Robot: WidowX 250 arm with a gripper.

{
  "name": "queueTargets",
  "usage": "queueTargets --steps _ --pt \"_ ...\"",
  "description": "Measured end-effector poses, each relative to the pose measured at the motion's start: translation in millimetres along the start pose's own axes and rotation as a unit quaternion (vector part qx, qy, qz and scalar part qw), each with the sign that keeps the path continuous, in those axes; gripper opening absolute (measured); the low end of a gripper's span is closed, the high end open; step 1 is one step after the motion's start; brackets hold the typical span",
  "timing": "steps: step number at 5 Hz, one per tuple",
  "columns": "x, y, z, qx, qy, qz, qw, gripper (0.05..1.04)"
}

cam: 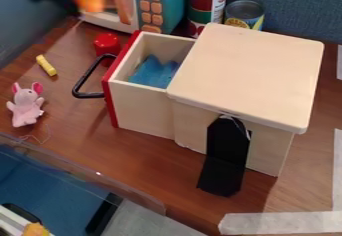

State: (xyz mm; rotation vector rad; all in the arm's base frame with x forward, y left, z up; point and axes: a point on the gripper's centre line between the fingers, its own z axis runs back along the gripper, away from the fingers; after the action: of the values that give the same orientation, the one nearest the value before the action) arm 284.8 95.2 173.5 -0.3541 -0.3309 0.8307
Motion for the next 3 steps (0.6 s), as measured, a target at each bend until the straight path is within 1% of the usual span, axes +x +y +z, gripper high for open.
queueTargets --steps 1,2,3 --pt "-23 -20 -27 0.003 0.002 -0.039 0.9992 0.644" --pt "-42 -29 -49 -0.004 0.014 -0.068 0.9976 0.644" --pt "-50 -27 -65 -0.022 0.014 -0.09 0.9956 0.644"
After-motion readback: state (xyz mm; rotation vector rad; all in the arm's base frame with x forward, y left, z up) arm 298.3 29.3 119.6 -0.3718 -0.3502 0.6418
